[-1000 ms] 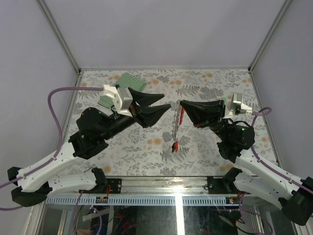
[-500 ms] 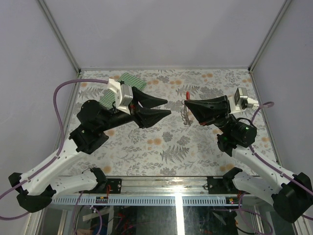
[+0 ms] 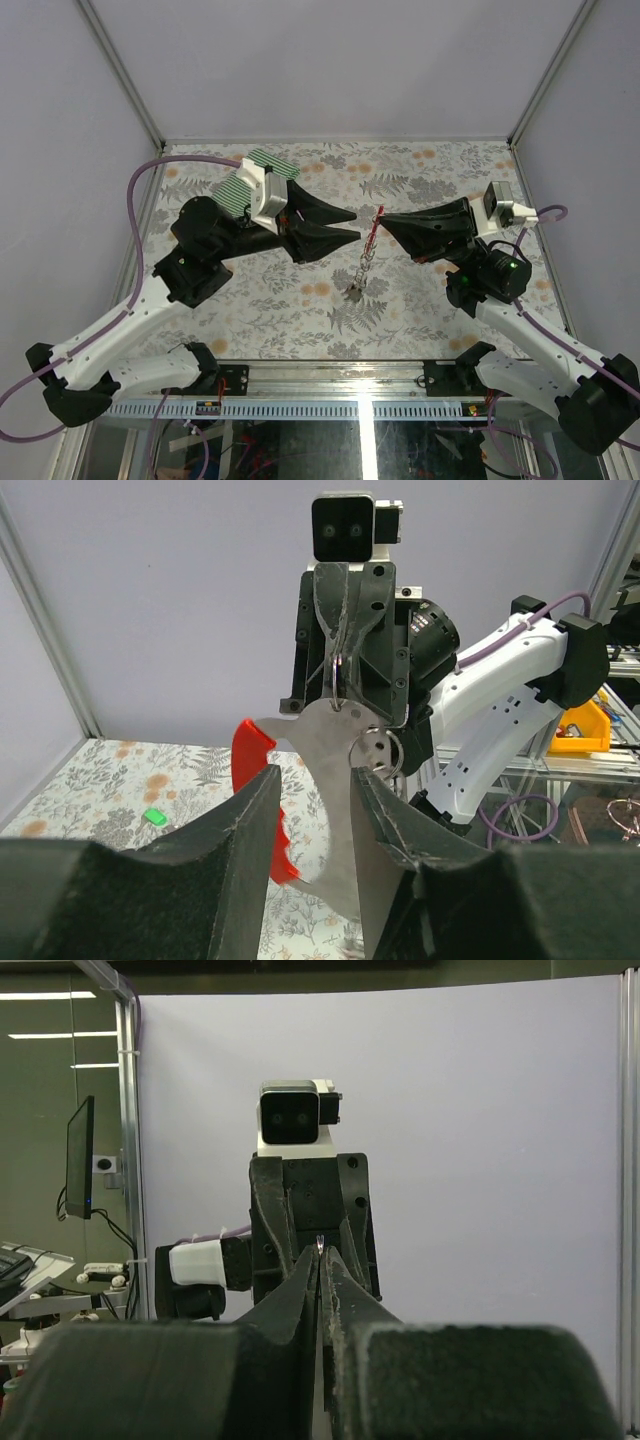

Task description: Put the keys on the keyring

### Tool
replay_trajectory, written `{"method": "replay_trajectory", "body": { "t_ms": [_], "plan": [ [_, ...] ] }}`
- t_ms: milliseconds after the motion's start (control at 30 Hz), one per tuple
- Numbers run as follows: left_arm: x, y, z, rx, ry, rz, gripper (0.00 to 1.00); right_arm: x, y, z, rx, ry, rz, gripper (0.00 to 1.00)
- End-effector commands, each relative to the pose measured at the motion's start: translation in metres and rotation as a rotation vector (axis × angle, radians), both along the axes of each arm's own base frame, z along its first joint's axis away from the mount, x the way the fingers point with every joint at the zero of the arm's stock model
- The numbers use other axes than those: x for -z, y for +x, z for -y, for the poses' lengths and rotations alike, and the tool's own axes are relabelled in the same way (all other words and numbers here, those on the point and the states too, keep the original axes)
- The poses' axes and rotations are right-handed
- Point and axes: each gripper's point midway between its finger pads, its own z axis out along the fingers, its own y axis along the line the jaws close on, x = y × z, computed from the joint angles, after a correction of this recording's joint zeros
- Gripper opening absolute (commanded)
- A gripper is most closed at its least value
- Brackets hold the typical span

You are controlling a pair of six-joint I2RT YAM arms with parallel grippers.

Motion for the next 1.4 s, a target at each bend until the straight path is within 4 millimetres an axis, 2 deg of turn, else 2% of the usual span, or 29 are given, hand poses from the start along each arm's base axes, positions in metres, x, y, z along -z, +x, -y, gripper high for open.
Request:
{"method": "replay_trajectory", "body": {
  "t_ms": [0, 567, 900, 1367],
  "plan": [
    [-0.033, -0.011, -0.004, 0.041, -0.085, 0.072, 0.34, -0.023, -0.018, 0.009, -0.002, 0.036, 0.102, 0.0],
    [-0.04, -0.012, 0.002, 0.077, -0.117, 0.083, 0.25, -0.019, -0.019, 0.005, -0.01, 0.001, 0.112, 0.0],
    [-0.037, -0.013, 0.009, 0.118, -0.116, 0.073, 0.22, -0.018, -0.018, 0.003, -0.004, -0.016, 0.113, 0.0],
    [-0.036, -0.013, 0.013, 0.138, -0.118, 0.062, 0.12, -0.015, -0.017, 0.001, 0.004, -0.031, 0.117, 0.0]
  ]
}}
